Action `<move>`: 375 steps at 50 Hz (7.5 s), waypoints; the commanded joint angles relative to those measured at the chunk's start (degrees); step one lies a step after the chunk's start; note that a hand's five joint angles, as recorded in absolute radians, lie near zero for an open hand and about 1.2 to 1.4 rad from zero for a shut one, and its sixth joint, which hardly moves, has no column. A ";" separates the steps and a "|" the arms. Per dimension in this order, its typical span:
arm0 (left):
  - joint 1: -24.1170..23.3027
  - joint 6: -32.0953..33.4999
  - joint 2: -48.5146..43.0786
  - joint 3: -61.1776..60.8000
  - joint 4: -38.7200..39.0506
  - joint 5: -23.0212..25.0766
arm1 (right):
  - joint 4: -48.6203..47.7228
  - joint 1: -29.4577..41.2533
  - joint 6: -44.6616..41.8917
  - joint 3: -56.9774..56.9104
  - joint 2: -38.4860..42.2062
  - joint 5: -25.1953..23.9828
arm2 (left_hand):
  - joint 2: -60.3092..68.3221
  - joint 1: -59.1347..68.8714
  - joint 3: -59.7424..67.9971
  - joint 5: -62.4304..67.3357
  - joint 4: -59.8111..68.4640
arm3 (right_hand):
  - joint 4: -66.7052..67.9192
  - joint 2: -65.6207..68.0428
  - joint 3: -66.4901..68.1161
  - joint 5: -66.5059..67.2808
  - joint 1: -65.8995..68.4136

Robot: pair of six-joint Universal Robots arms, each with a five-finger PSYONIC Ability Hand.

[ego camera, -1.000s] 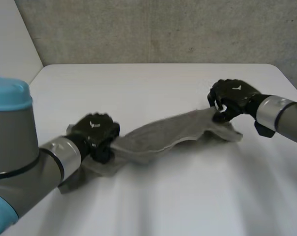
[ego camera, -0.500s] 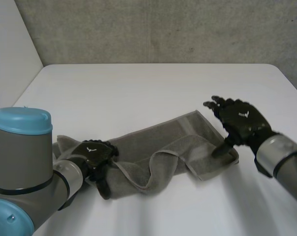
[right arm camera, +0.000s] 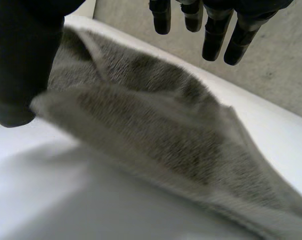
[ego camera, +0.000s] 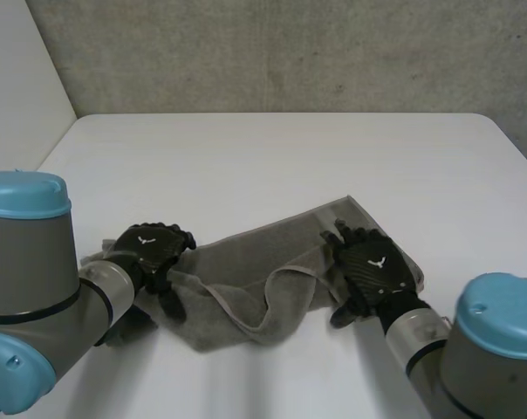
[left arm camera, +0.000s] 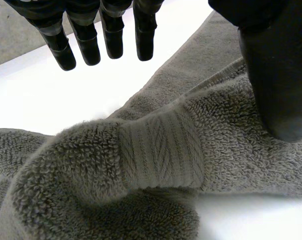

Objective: Fold the towel.

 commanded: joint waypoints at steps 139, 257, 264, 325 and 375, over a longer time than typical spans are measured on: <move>-4.88 3.76 5.31 -4.71 27.00 5.42 | 8.55 -21.80 -2.01 -7.77 -15.31 -40.31 | 11.52 9.38 -2.20 11.81 -2.69 | 1.63 75.03 0.50 66.57 74.28; 3.39 13.61 -1.09 13.45 -3.97 -2.92 | 38.48 -20.50 -42.59 -41.09 2.02 -25.66 | 66.84 64.70 -2.20 67.13 -2.69 | 1.63 75.03 0.50 66.57 74.28; 2.07 8.77 -1.72 25.09 21.55 -6.44 | 15.90 -17.84 -23.70 -53.70 -1.12 -16.33 | 66.84 64.70 -2.20 67.13 -2.69 | 1.63 75.03 0.50 66.57 74.28; 9.98 12.20 17.87 -15.52 10.56 7.18 | 43.88 -41.39 -46.60 -4.49 -20.21 -47.87 | 66.84 64.70 -2.20 67.13 -2.69 | 1.63 75.03 0.50 66.57 74.28; 7.08 12.29 15.59 -26.85 11.70 4.90 | 20.86 -41.12 -14.34 20.29 -36.74 -26.78 | -4.12 -6.26 -2.20 -2.87 -2.69 | 1.63 -4.97 0.50 -3.43 -5.72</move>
